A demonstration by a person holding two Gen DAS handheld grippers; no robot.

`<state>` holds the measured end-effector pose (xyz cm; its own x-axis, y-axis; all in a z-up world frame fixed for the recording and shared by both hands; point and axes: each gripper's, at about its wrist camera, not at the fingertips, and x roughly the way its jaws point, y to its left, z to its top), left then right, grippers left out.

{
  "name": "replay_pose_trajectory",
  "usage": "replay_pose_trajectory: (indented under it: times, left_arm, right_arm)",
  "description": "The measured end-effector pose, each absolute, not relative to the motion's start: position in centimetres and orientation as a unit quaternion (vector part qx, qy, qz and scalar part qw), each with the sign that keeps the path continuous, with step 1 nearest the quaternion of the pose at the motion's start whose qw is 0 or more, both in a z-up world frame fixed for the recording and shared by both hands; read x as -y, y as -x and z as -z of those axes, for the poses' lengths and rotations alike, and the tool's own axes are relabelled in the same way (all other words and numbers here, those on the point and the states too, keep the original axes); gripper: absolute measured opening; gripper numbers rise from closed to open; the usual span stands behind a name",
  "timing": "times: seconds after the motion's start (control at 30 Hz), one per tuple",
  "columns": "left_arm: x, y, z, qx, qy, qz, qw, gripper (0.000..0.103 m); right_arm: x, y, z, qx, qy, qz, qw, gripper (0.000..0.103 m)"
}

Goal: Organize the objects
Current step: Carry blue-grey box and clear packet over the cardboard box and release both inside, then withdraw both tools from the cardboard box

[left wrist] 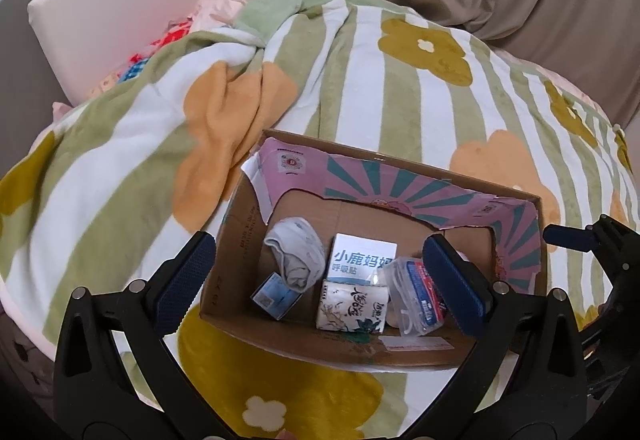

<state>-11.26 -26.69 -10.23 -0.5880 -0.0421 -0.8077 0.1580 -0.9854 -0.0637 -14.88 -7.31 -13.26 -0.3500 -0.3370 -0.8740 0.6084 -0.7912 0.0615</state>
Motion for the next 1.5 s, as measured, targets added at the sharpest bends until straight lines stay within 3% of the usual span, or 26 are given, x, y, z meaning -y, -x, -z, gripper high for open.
replay_pose_trajectory:
  times: [0.33, 0.53, 0.73, 1.07, 1.5]
  left_arm:
    - [23.4, 9.5, 5.0, -0.045, -0.412, 0.910, 0.029, 0.103]
    - [18.5, 6.8, 0.2, -0.025, -0.359, 0.933, -0.013, 0.103]
    - [12.3, 3.6, -1.3, -0.009, -0.324, 0.944, -0.059, 0.103]
    - [6.6, -0.6, 0.3, -0.006, -0.309, 0.946, -0.095, 0.103]
    - [6.4, -1.3, 1.0, 0.002, -0.308, 0.948, -0.085, 0.103]
  right_arm:
    - [3.9, 13.2, 7.7, -0.112, -0.446, 0.851, 0.251, 0.103]
    - [-2.0, 10.3, 2.8, -0.071, -0.404, 0.895, 0.175, 0.103]
    - [-8.7, 5.9, -0.2, -0.026, -0.365, 0.925, 0.102, 0.103]
    - [-15.2, 0.2, 1.5, 0.010, -0.353, 0.936, 0.001, 0.103]
    - [-16.3, -0.6, 2.4, 0.010, -0.345, 0.938, -0.016, 0.103]
